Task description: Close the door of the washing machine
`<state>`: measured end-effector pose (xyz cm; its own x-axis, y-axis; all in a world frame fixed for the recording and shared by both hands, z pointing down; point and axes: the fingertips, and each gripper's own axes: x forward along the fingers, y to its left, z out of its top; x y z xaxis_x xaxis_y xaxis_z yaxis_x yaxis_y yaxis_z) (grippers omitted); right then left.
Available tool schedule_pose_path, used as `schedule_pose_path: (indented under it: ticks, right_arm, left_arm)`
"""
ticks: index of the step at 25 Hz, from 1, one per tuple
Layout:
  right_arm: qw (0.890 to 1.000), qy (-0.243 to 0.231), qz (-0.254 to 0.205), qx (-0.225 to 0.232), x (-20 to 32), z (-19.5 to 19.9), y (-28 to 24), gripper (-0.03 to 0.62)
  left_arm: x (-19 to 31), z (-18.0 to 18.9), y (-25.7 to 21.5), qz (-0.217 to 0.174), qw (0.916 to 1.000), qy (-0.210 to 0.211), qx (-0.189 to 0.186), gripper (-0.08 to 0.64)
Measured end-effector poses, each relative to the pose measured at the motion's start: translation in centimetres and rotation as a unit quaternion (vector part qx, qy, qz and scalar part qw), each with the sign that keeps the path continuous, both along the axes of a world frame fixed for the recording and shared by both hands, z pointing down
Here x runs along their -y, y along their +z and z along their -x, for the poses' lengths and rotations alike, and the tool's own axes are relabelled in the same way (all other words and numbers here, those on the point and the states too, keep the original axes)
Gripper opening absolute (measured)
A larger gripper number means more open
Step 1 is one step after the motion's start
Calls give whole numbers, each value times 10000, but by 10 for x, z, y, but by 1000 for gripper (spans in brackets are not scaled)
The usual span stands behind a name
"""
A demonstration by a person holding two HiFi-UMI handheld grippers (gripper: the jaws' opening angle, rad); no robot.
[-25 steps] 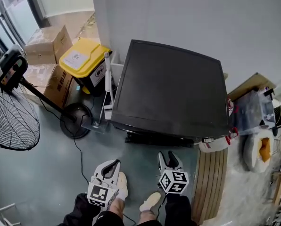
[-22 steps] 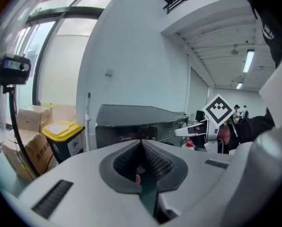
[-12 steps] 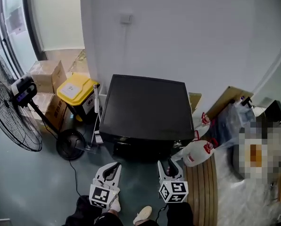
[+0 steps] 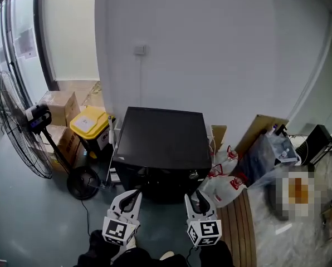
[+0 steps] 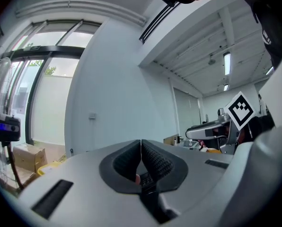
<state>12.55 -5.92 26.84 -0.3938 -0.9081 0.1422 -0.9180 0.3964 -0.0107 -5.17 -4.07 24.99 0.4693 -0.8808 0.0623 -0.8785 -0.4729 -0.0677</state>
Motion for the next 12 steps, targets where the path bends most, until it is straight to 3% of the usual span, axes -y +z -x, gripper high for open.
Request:
schedule_pose_path:
  ticks: [12]
  right_arm:
    - [9996, 57, -265, -82, -58, -37, 5, 69]
  left_arm:
    - [-63, -22, 14, 116, 9994, -295, 123, 26]
